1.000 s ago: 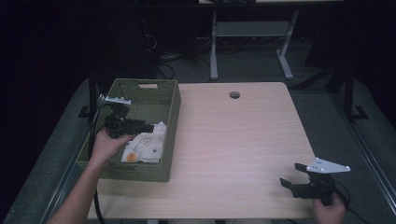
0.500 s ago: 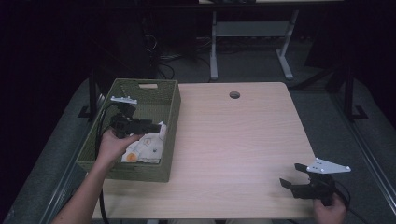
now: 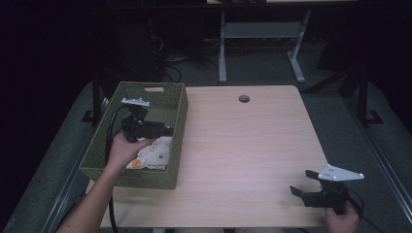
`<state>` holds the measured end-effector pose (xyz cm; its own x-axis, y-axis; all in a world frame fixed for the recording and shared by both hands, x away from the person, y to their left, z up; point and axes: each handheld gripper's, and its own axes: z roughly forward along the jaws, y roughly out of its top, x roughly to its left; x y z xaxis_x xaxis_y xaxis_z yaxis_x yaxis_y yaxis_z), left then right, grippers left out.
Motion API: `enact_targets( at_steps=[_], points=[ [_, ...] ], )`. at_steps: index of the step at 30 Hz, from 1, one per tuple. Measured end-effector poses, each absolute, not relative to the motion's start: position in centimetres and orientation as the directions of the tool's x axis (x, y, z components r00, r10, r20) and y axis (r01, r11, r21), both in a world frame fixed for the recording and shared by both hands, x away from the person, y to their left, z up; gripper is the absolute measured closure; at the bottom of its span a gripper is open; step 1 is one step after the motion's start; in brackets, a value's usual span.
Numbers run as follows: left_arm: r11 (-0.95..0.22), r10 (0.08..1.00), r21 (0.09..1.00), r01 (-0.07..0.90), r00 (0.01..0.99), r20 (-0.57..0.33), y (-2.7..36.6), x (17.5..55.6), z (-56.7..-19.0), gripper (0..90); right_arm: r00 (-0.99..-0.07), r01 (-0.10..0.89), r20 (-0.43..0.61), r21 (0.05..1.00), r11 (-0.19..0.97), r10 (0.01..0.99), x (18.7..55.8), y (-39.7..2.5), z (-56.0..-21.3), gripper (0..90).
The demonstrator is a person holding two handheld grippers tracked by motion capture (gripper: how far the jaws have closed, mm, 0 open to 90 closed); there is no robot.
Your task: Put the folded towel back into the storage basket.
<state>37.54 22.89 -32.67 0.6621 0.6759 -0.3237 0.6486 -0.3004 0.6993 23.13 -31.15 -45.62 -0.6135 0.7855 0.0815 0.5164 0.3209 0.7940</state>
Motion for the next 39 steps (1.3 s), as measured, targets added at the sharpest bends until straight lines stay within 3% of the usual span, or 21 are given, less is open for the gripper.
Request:
enact_targets(
  at_steps=[39],
  points=[
    [-0.338,0.633,0.708,0.62,0.706,-0.316,14.0,36.1,-33.5,36.6,-0.627,0.528,0.107,0.787,0.32,0.771,23.8,-31.4,-46.0,13.7]
  ],
)
